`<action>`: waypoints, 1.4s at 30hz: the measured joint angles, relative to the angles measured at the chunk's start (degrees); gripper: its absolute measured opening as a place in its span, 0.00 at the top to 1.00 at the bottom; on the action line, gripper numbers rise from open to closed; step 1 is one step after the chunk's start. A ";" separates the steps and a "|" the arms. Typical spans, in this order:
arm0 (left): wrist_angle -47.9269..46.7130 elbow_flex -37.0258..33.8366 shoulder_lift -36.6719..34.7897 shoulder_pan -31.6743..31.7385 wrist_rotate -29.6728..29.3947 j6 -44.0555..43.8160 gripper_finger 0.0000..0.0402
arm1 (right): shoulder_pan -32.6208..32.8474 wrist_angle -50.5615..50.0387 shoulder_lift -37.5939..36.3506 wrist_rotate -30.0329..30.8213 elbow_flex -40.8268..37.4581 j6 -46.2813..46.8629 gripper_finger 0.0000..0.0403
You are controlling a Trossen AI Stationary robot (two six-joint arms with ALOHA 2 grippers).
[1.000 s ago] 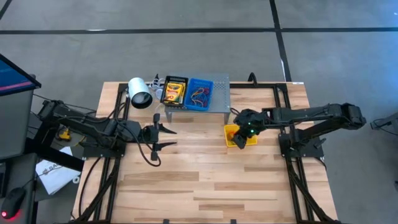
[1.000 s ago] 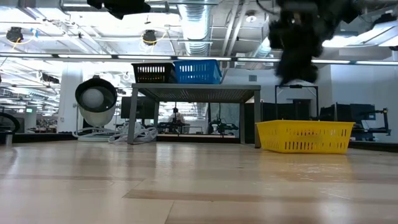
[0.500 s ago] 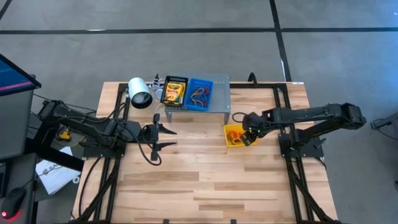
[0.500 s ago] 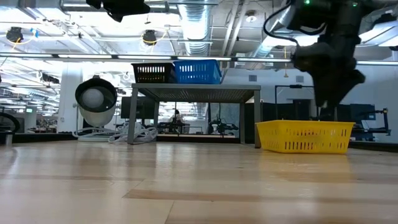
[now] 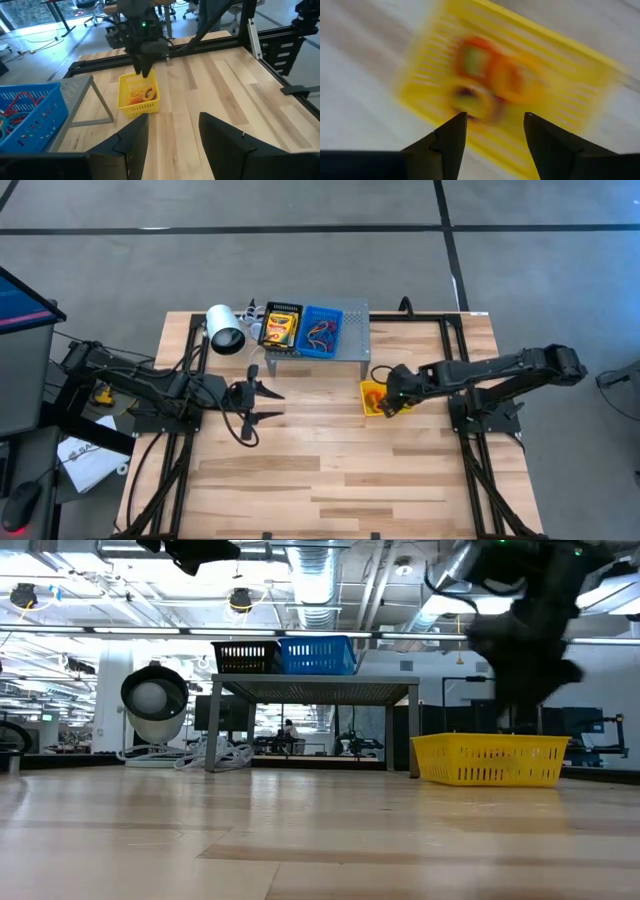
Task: Pick & Place Office Desk Supplies
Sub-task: Put the yellow bin on the shelf
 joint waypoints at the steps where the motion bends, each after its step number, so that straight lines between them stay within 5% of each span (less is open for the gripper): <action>1: 0.00 0.00 0.00 0.00 0.08 0.00 0.58 | 0.57 3.24 0.16 -0.09 0.00 -0.63 0.52; 7: 0.02 0.00 0.00 0.00 0.12 0.00 0.58 | 1.42 18.89 5.61 0.08 0.05 -2.90 0.54; 12: 0.11 -0.39 0.01 0.00 0.16 0.00 0.58 | -1.38 21.52 14.91 -7.73 2.13 -4.17 0.57; 20: 1.61 -4.21 0.02 0.11 0.38 -1.05 0.58 | -1.95 18.33 21.65 -8.61 12.42 -10.43 0.60; 26: 1.56 -5.22 0.02 0.11 0.36 -1.93 0.58 | -1.47 6.83 21.08 -3.46 19.62 -10.97 0.62; 42: 2.78 -5.20 0.02 0.11 0.10 -2.68 0.58 | -1.73 3.90 28.41 -2.70 27.30 -9.01 0.64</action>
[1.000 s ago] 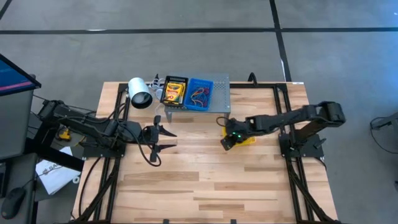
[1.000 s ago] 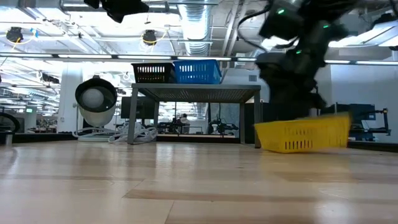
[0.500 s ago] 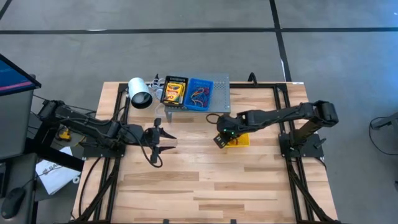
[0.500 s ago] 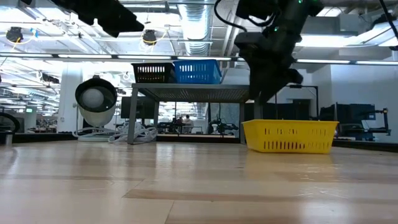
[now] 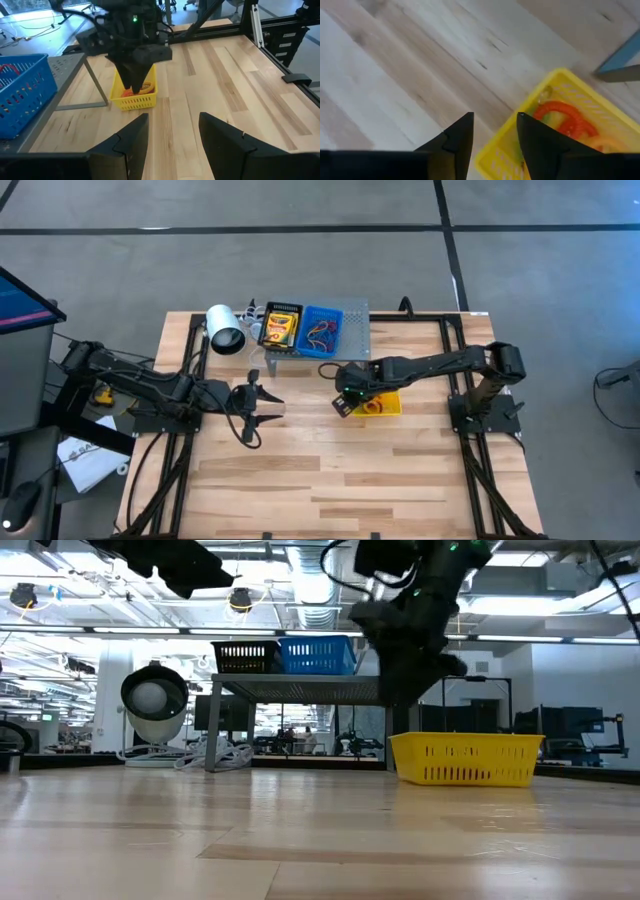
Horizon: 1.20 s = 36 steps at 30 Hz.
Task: Pick & Place Office Desk Supplies
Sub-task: Put the yellow bin on the shelf
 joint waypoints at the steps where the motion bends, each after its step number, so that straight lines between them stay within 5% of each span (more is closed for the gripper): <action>1: -0.07 0.00 0.00 0.00 -0.01 -0.03 0.58 | -0.02 -0.39 0.66 0.00 0.14 0.10 0.64; 27: -1.95 0.07 0.00 -0.11 0.50 -0.25 0.58 | 0.17 -3.14 9.03 -4.37 2.22 7.67 0.62; 36: -2.28 0.07 -0.01 -0.11 0.65 -0.27 0.58 | 0.46 -6.98 9.23 -4.76 2.21 7.64 0.74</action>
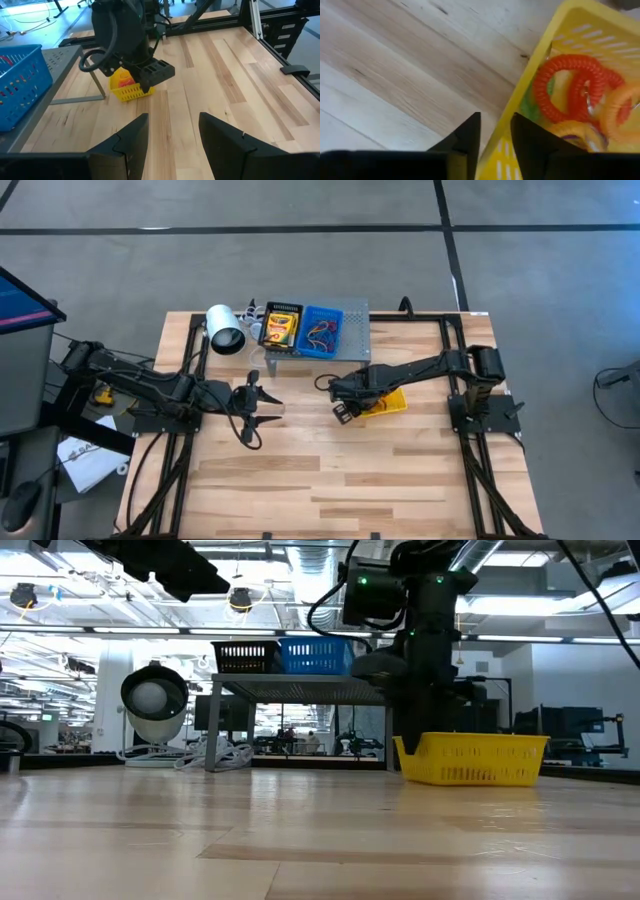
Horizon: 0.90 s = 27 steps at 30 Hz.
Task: Pick & Place Office Desk Supplies
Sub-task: Put the yellow bin on the shelf
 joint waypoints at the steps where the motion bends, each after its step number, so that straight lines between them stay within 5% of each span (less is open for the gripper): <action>1: -0.04 0.00 0.00 0.00 0.00 -0.02 0.58 | 0.16 -0.25 0.00 0.00 0.00 -0.22 0.77; 8: -0.02 0.00 0.01 0.00 -0.02 -0.02 0.58 | 3.33 -0.85 -0.04 0.21 0.00 -2.81 0.98; 19: -0.02 0.00 0.01 0.02 -0.13 -0.87 0.58 | 12.61 -4.72 -0.07 0.25 0.67 -1.35 0.98; 27: 0.00 0.00 0.01 0.11 -0.17 -1.09 0.58 | 19.86 -19.93 -0.07 6.40 11.27 -0.69 0.99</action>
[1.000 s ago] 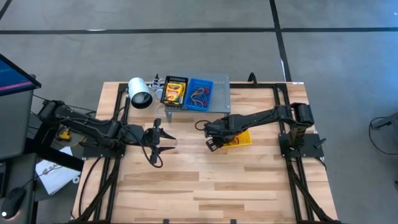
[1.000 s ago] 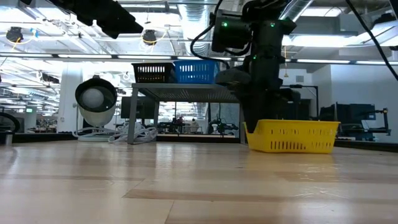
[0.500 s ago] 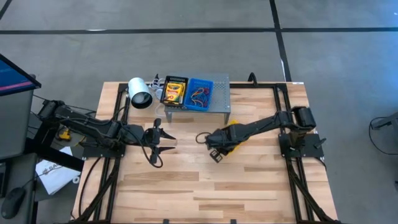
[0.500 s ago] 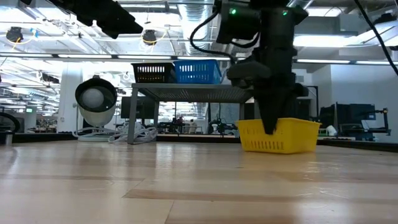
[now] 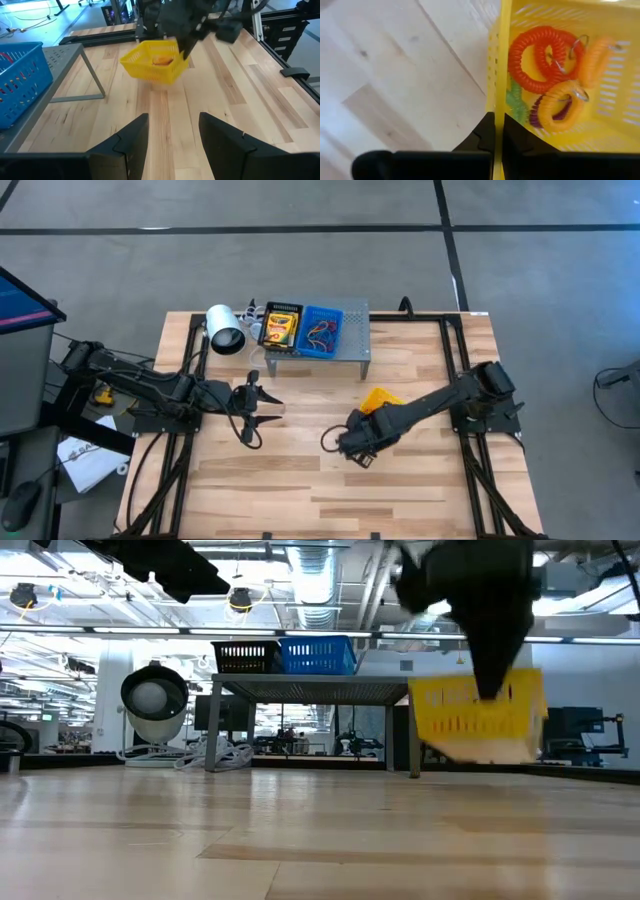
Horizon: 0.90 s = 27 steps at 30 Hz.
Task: Pick & Place Office Desk Supplies
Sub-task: Put the yellow bin on the shelf
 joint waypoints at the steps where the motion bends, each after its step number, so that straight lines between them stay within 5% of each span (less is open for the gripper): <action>1: 0.01 0.00 -0.01 0.00 0.00 0.00 0.58 | 0.47 -1.51 0.00 0.58 1.53 -0.27 0.99; 14: 0.00 0.00 0.00 0.00 0.02 -1.29 0.58 | 2.15 -21.41 0.00 5.73 15.68 -6.22 1.00; 27: -0.02 0.00 0.00 0.00 0.02 -1.31 0.58 | -5.11 -21.60 -1.75 15.26 18.39 -29.23 1.00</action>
